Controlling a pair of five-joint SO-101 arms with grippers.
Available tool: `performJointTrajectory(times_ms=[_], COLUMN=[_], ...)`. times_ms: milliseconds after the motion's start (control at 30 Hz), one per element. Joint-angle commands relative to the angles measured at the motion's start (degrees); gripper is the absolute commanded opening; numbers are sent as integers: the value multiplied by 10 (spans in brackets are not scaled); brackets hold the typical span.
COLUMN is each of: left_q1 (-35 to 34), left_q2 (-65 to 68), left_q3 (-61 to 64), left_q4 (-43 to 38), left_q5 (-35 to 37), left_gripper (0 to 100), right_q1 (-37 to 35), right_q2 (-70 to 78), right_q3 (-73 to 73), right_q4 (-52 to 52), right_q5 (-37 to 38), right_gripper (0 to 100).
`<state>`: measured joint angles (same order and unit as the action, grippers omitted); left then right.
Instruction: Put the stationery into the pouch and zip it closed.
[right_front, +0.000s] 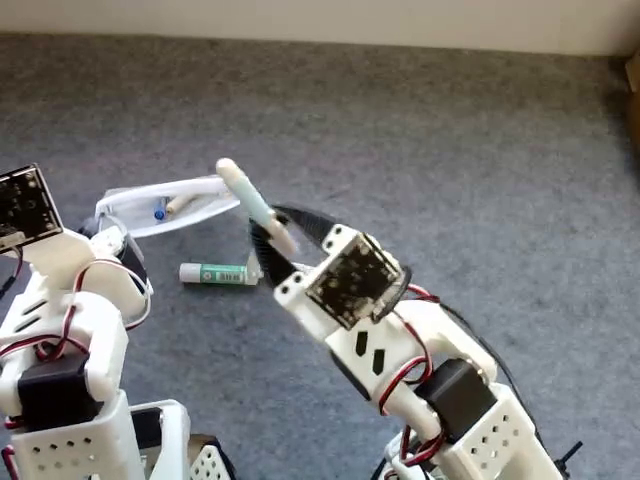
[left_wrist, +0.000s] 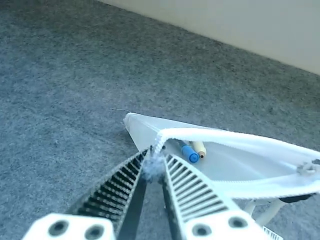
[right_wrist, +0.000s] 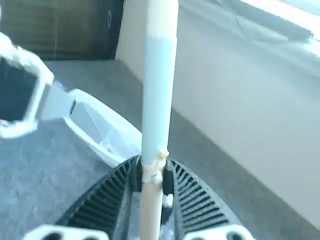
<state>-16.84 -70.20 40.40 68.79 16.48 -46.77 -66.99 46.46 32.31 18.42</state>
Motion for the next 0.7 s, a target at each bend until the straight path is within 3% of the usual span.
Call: performJointTrajectory(times_ms=[0,367,667], left_q1=[14,13,13], left_q2=[-1,-1,-1], left_q3=[-3,-2,-2], left_q4=[-17,-14,-14], left_q5=[6,4,4], left_gripper=[7,7,7], right_q1=[-36,-72,-74], right_q2=[40,252,340], right_q3=[-1,-1,22], right_q4=[-114,-493,-596], right_q5=[-15,-15,-15], right_gripper=[5,5,5])
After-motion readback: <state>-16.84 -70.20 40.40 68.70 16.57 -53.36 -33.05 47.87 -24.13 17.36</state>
